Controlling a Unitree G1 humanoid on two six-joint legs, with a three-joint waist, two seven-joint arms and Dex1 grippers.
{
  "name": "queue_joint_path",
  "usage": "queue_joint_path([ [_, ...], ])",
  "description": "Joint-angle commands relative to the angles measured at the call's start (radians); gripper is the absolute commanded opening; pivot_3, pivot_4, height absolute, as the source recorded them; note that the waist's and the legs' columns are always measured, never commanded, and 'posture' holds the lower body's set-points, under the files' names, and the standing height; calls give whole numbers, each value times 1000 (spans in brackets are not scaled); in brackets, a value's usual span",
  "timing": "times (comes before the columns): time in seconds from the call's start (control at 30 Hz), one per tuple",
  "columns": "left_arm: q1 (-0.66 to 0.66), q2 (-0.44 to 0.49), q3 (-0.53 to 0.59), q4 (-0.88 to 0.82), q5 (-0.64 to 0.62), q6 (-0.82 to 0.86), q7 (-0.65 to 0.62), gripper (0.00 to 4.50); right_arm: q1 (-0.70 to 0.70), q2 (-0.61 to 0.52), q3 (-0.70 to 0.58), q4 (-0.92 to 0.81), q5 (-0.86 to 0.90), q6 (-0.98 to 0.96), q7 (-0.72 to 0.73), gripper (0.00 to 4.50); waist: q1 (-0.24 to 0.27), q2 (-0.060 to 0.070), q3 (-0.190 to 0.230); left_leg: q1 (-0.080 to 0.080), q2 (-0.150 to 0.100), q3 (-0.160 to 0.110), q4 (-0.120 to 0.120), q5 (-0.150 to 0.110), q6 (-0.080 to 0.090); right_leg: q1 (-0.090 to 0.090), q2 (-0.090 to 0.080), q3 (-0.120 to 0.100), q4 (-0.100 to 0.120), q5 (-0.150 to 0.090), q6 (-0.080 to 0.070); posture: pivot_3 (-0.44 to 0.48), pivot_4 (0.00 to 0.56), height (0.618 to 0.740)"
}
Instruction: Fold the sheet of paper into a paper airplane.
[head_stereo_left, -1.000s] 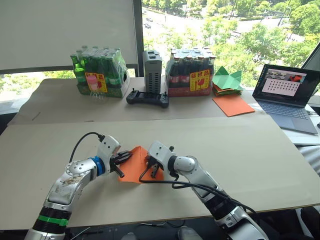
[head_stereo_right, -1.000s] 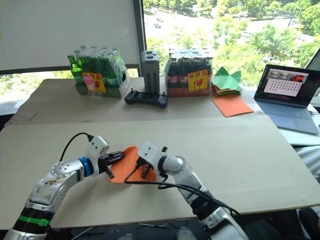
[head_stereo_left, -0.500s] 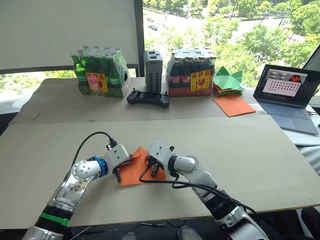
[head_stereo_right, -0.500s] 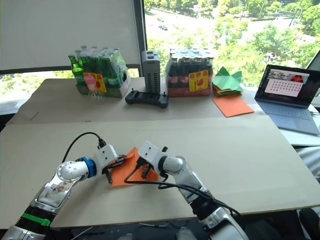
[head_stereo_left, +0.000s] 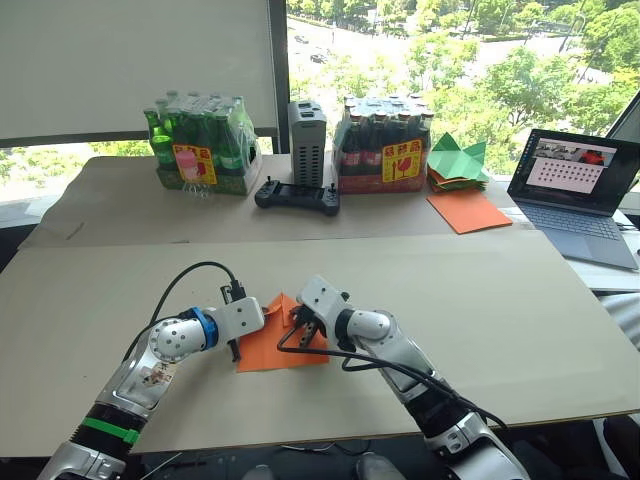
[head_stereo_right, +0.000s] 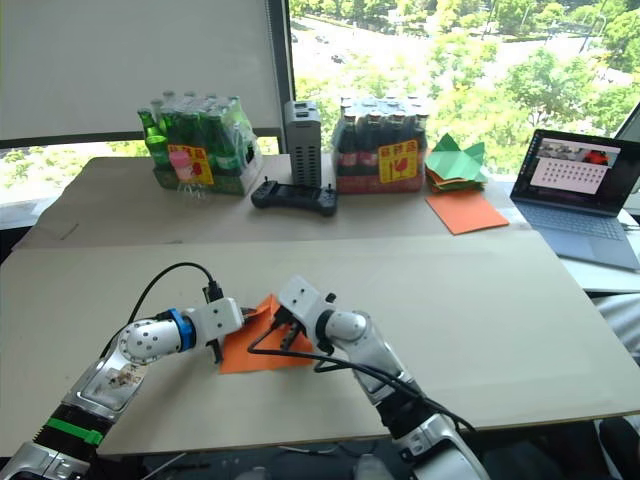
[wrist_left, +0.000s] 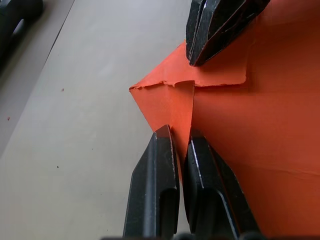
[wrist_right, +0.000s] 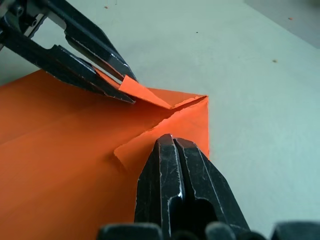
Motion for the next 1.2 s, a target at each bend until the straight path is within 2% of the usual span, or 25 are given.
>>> queue_joint_path([
  [0.03,9,0,-11,29,19,0,-14,287,-52,39,-49,3,41,2,-26,0,0,0,0,0,0,0,0,0,0,0,0,0,0,0,0,0,150,740],
  [0.7,23,-12,3,30,18,-1,-9,287,-134,93,15,201,19,-107,-12,0,-5,0,0,1,0,0,0,0,0,0,0,0,1,0,0,0,150,740],
  [1.13,44,-11,20,-4,6,28,-14,287,-109,80,63,276,-32,-119,9,0,-10,1,0,2,1,0,0,0,0,0,1,0,2,0,0,0,150,740],
  [1.2,50,-11,29,-15,-17,46,-30,829,-108,80,62,279,-36,-120,8,0,-10,1,0,2,2,0,0,0,0,0,1,0,2,0,0,0,150,740],
])
